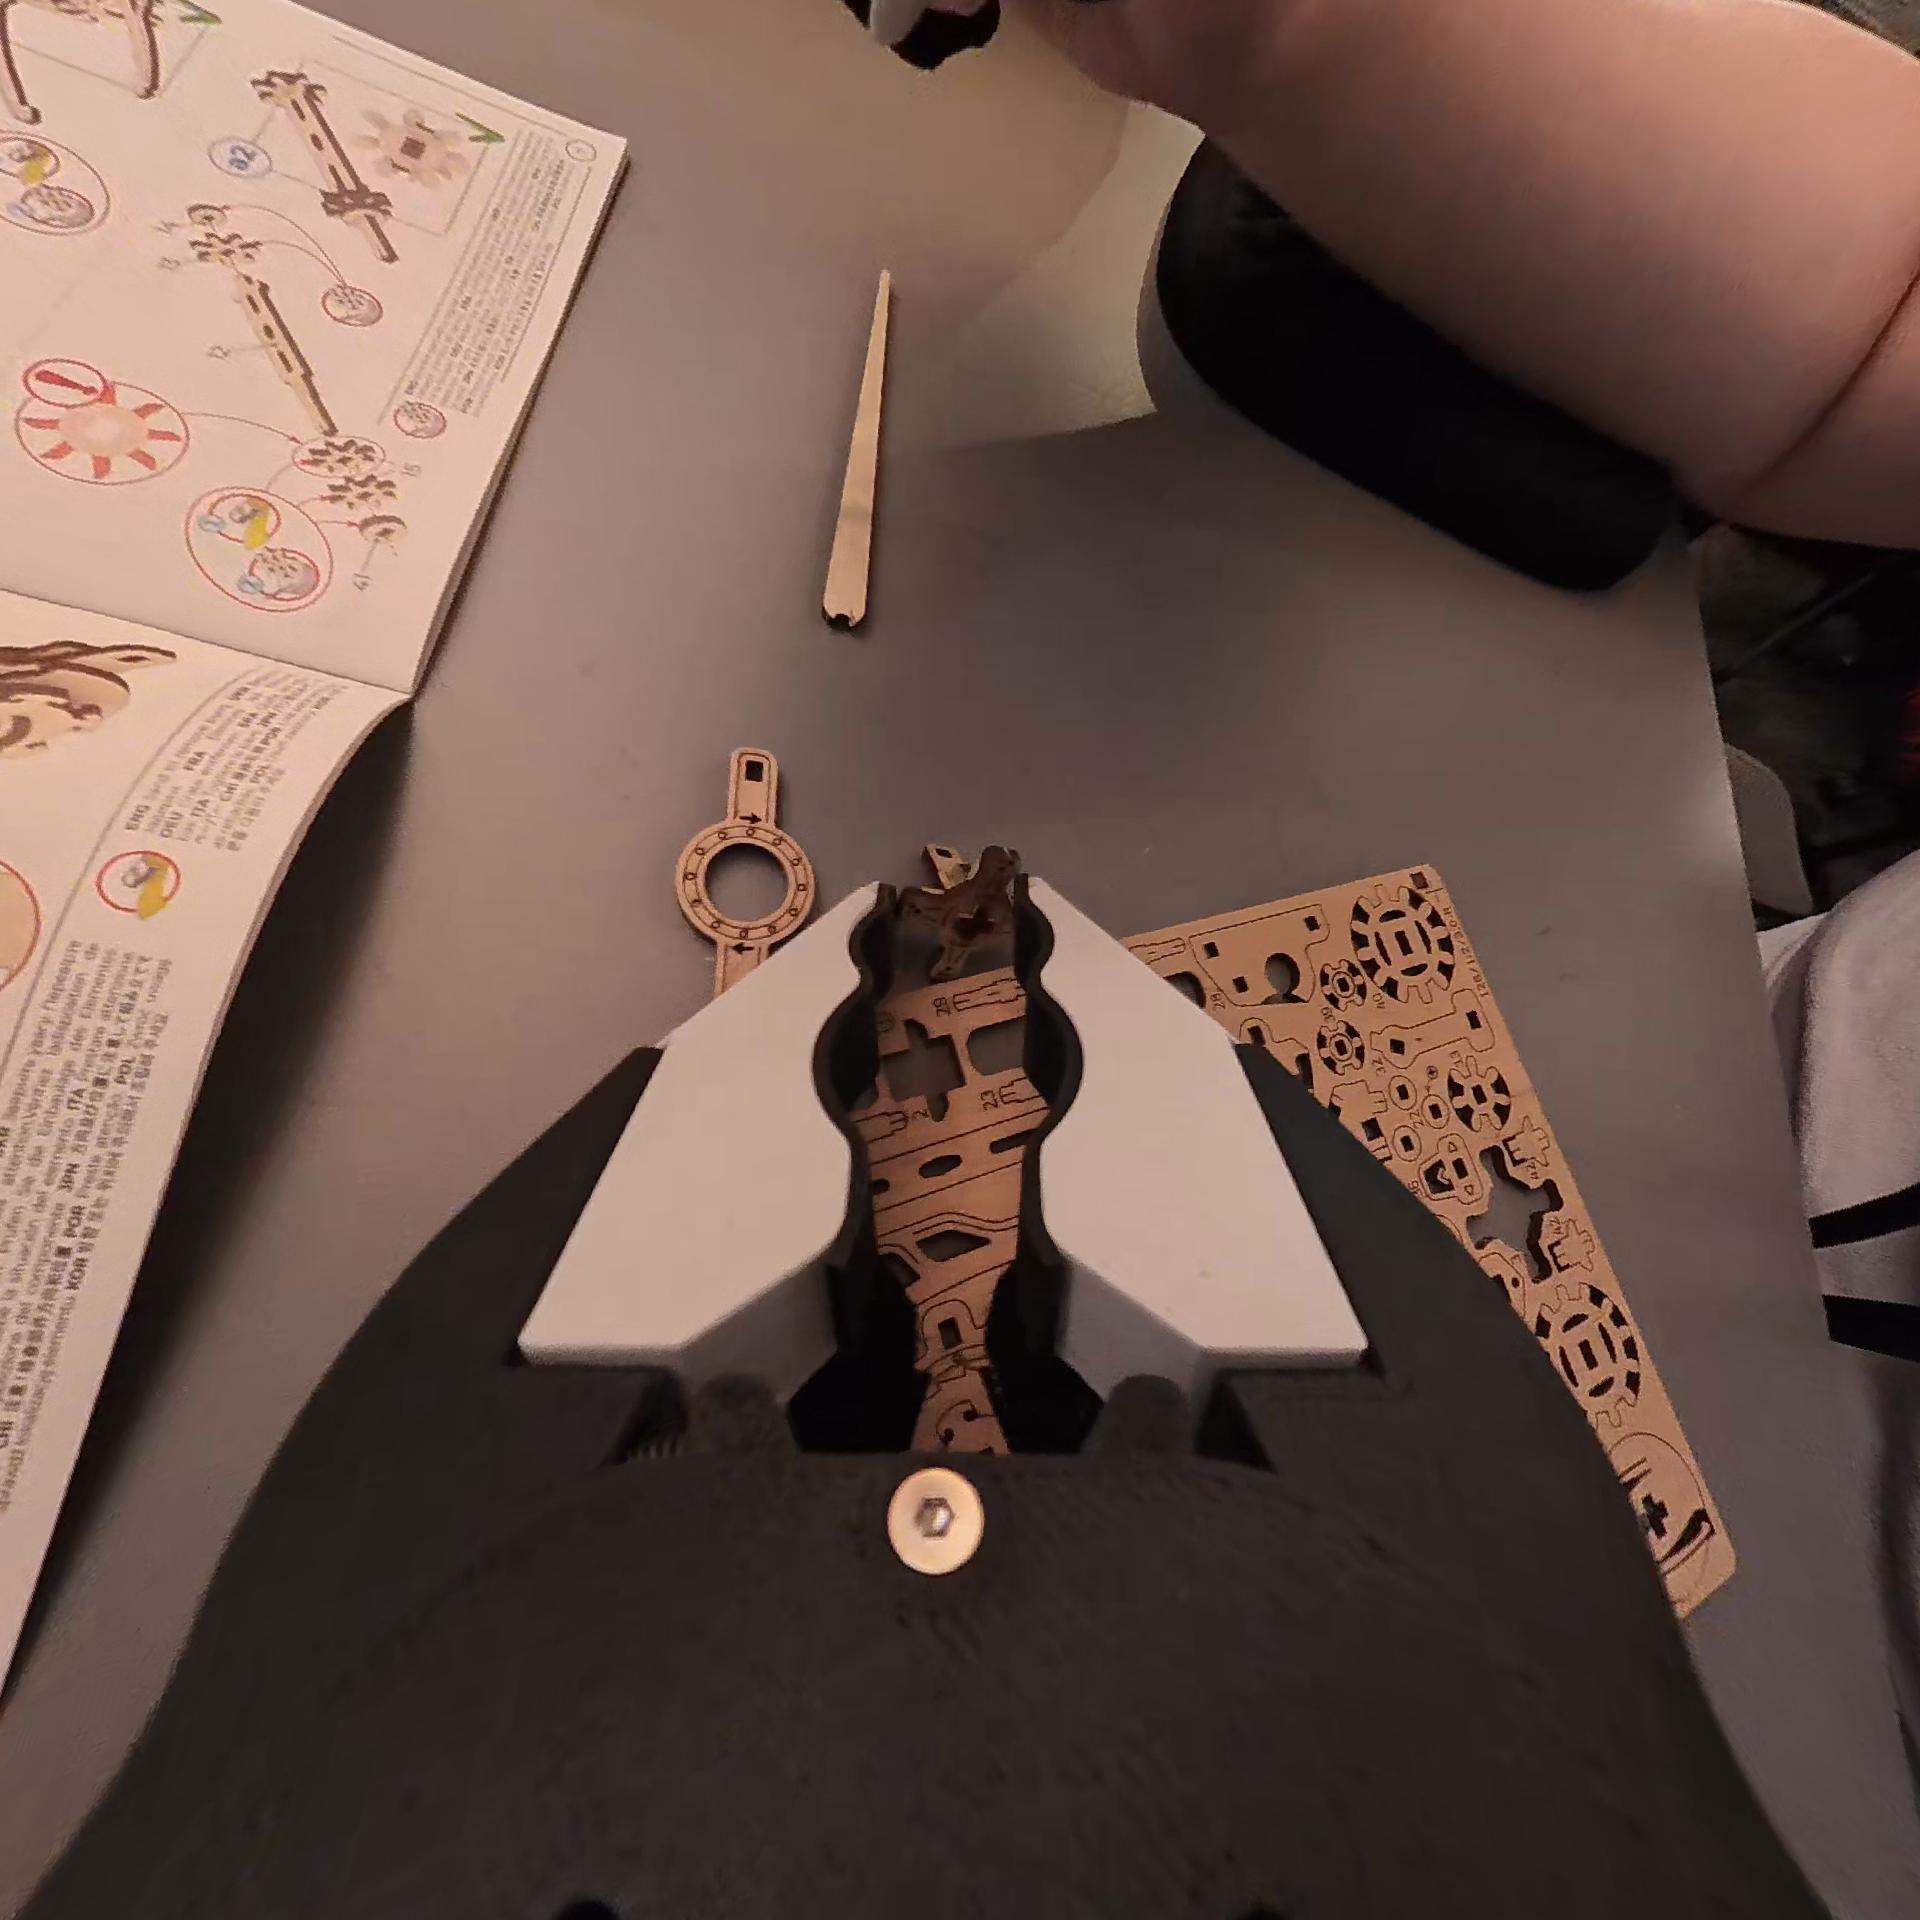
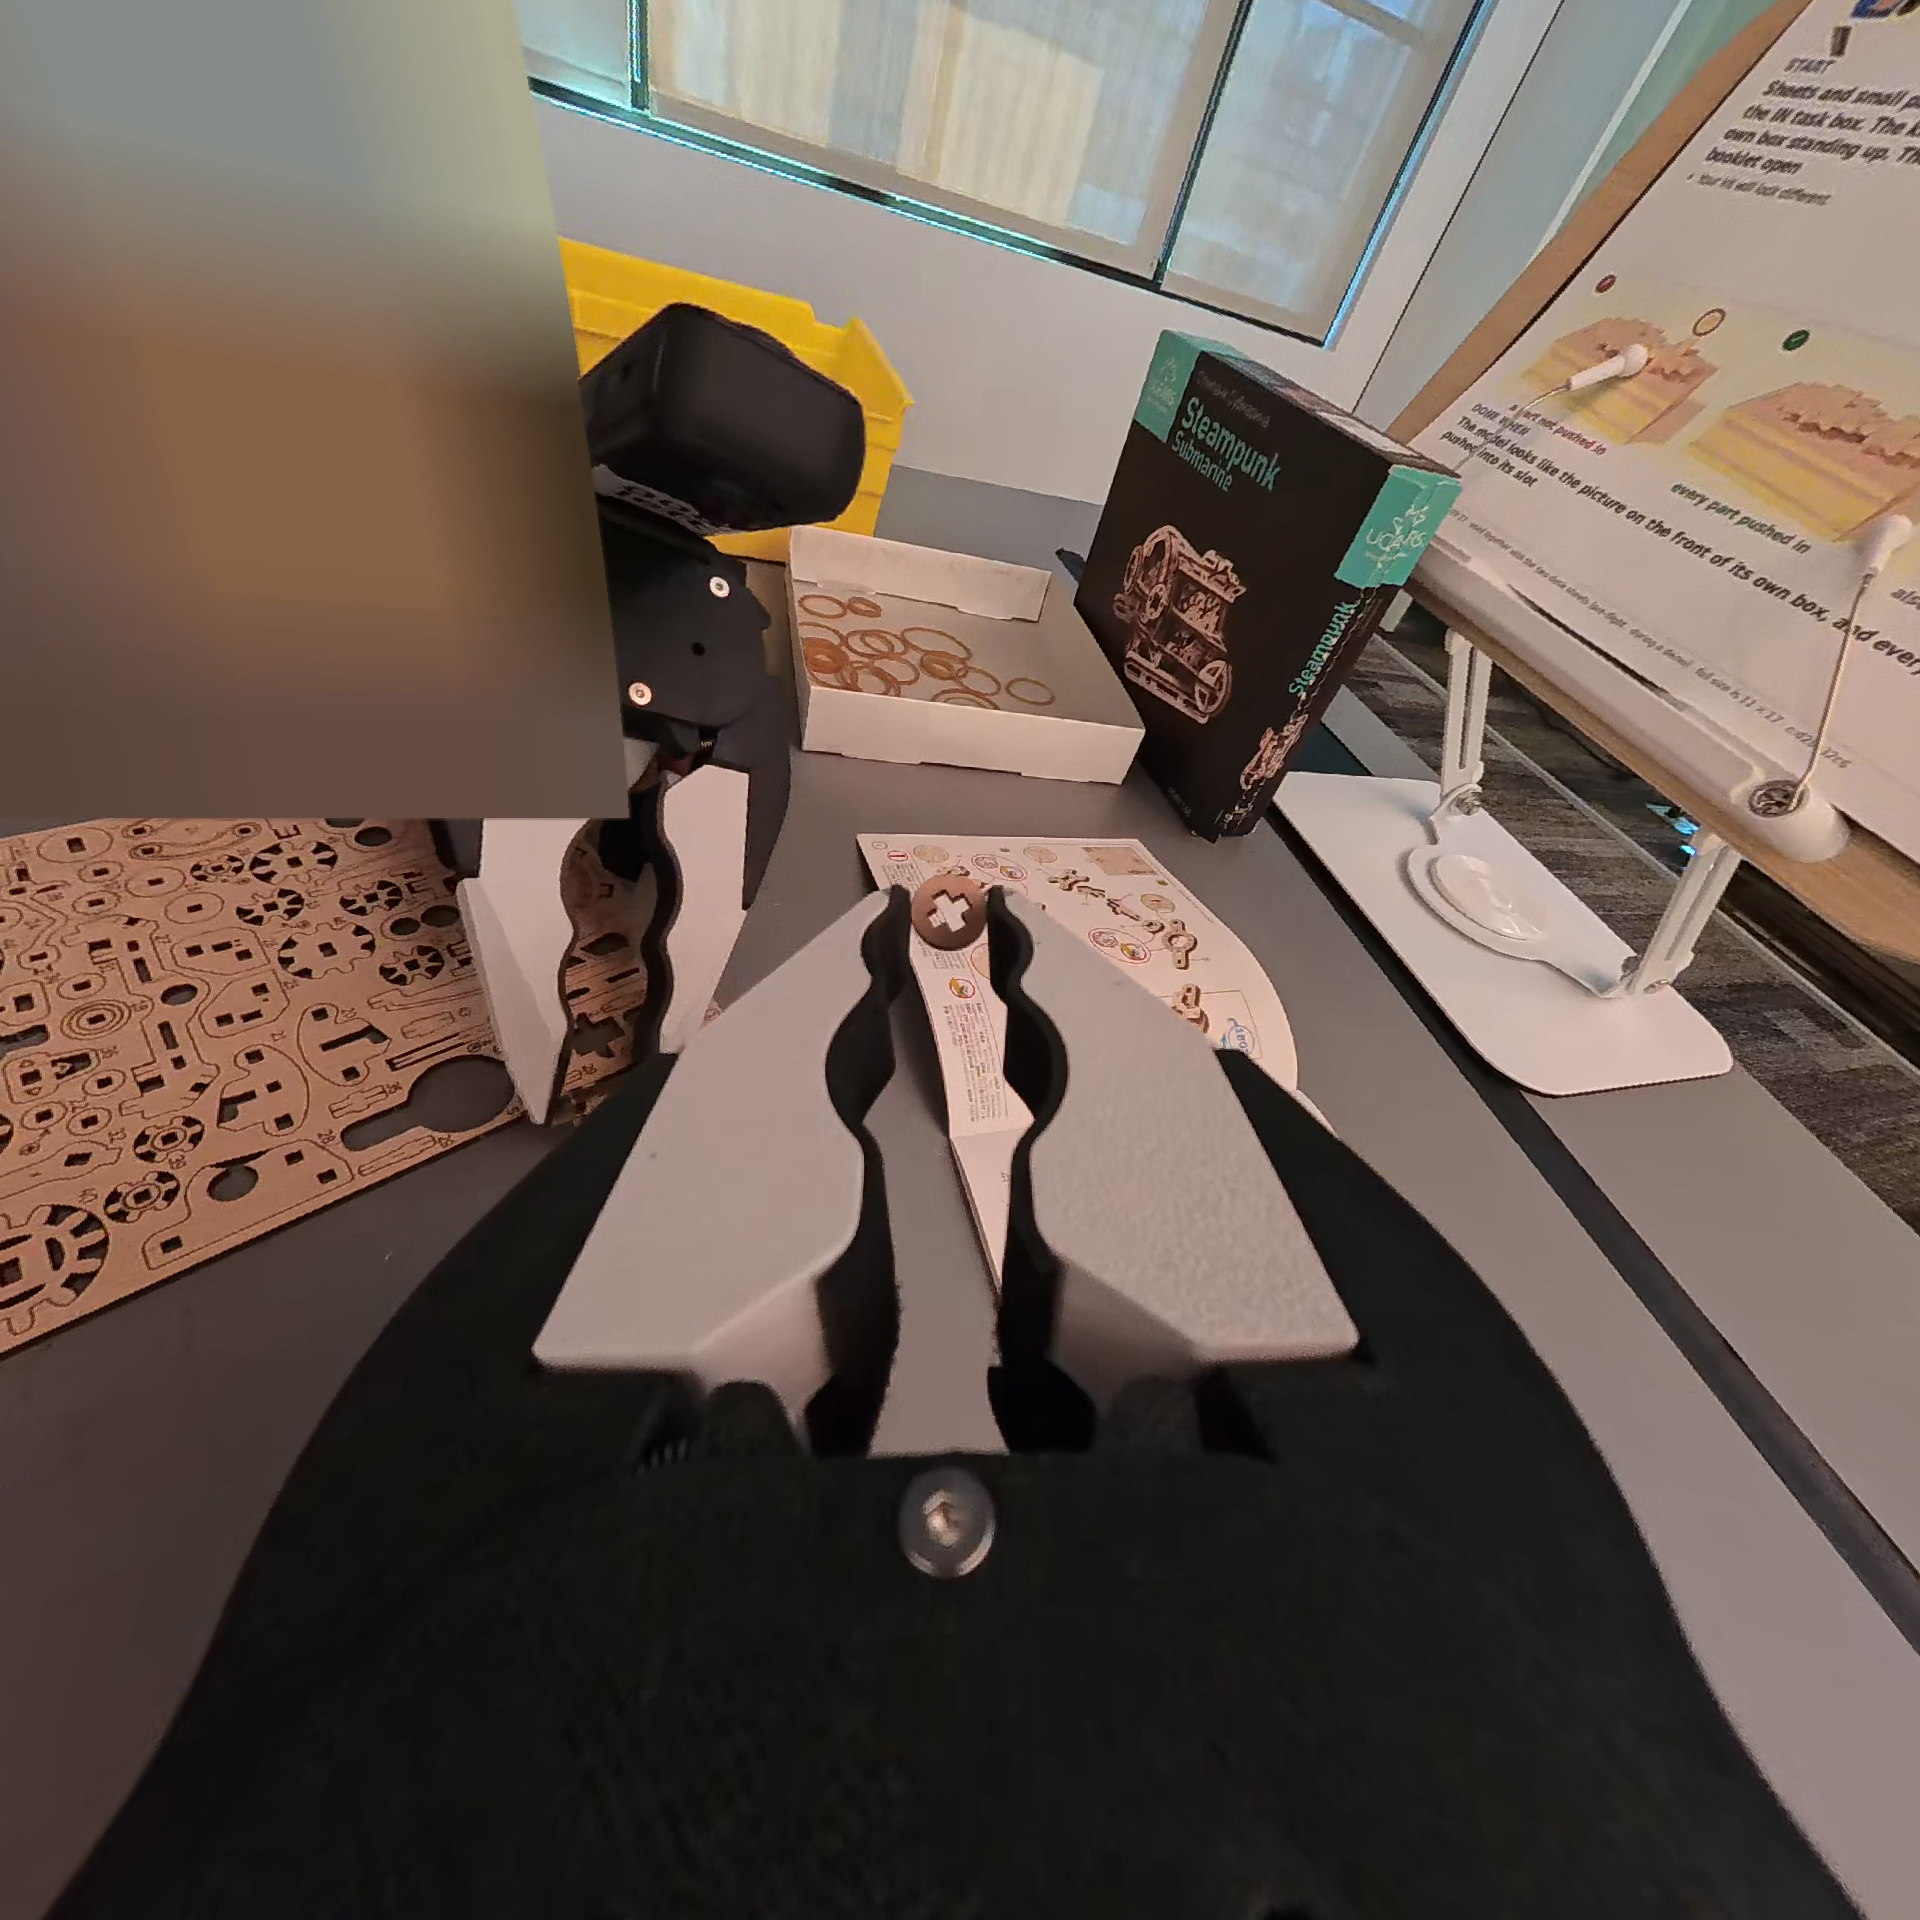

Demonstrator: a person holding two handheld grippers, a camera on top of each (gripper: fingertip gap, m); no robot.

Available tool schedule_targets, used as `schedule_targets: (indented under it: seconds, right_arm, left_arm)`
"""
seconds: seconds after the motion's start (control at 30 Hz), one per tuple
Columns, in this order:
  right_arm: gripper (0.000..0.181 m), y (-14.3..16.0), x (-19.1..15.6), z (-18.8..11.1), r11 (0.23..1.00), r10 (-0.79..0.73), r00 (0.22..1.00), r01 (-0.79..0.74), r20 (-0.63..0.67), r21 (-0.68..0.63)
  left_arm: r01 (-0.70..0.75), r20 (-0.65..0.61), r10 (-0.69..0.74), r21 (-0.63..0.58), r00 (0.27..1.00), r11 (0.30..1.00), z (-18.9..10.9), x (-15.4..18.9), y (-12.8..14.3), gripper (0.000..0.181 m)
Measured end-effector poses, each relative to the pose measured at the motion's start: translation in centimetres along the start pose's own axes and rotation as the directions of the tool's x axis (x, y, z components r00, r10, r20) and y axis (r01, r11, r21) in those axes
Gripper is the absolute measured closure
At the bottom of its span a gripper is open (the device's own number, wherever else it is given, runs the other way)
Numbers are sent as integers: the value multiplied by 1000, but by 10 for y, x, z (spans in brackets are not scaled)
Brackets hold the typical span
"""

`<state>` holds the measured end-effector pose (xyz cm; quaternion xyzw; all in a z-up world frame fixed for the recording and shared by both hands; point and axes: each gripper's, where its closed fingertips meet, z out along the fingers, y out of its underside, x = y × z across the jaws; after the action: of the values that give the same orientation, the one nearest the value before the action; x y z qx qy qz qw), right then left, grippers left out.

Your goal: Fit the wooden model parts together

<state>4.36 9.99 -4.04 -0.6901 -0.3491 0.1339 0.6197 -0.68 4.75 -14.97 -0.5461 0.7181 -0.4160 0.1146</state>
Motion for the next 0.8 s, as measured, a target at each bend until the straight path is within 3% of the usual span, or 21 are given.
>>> schedule_targets:
  seconds: [0.23,0.47,0.6,0.8]
  right_arm:
    - [168,-1,0,0,1000,19,1000,-19,4,13]
    - [168,-4,2,0,998,60,998,-60,-6,36]
    - [168,-4,1,3,994,103,995,-103,-3,47]
    - [168,-8,-10,8,999,15,1000,-15,-4,45]
  left_arm:
    - [39,-28,-38,41,999,998,-7,-1,-5,161]
    - [157,-63,-146,242,987,957,-47,-22,-29,162]
    - [296,-188,-243,347,952,890,-67,-30,-42,162]
    - [459,-390,-317,358,865,813,-74,-28,-49,162]
